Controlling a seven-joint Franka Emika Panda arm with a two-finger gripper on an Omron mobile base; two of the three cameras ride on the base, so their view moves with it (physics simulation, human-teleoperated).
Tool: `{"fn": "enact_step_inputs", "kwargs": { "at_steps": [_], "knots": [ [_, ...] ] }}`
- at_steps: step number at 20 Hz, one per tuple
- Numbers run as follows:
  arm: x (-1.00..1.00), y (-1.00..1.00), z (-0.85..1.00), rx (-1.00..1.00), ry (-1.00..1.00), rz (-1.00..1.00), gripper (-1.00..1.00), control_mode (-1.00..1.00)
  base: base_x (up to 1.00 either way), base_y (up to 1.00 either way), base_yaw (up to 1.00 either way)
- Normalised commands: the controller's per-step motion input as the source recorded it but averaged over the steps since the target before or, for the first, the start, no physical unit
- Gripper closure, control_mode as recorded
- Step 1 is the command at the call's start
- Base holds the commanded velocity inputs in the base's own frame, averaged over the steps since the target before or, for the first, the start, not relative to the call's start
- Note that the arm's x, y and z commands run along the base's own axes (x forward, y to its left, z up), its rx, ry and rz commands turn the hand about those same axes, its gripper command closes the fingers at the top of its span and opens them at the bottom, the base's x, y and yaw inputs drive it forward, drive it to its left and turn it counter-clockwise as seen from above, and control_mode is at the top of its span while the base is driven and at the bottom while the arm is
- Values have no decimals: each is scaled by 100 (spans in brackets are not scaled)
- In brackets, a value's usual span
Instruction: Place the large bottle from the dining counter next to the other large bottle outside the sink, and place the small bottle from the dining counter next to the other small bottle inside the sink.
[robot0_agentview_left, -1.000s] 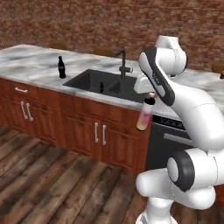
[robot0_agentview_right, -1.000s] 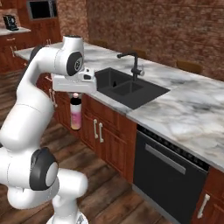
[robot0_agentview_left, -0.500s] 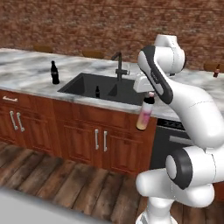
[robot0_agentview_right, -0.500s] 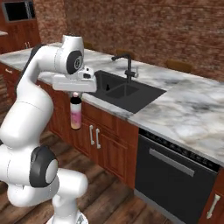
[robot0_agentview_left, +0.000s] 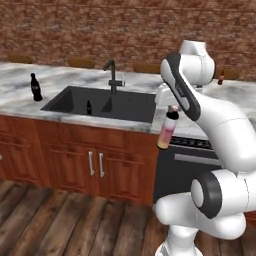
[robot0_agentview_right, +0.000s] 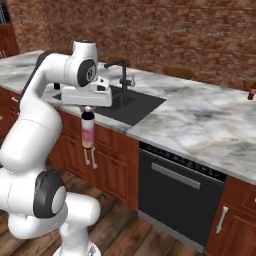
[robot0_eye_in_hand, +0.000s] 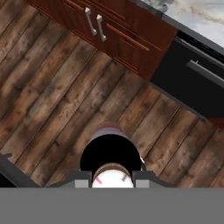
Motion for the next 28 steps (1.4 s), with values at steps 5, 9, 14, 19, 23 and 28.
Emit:
{"fn": "enact_step_inputs", "kwargs": {
  "at_steps": [5,9,14,19,23,28],
  "knots": [
    [0,0,0,0,0,0,100,100,100,28,-5],
    [0,0,0,0,0,0,100,100,99,0,0],
    [0,0,0,0,0,0,100,100,95,0,0],
    [0,0,0,0,0,0,100,100,71,49,-20],
    [0,0,0,0,0,0,100,100,75,87,-36],
    [0,0,0,0,0,0,100,100,19,100,-37]
  ]
}}
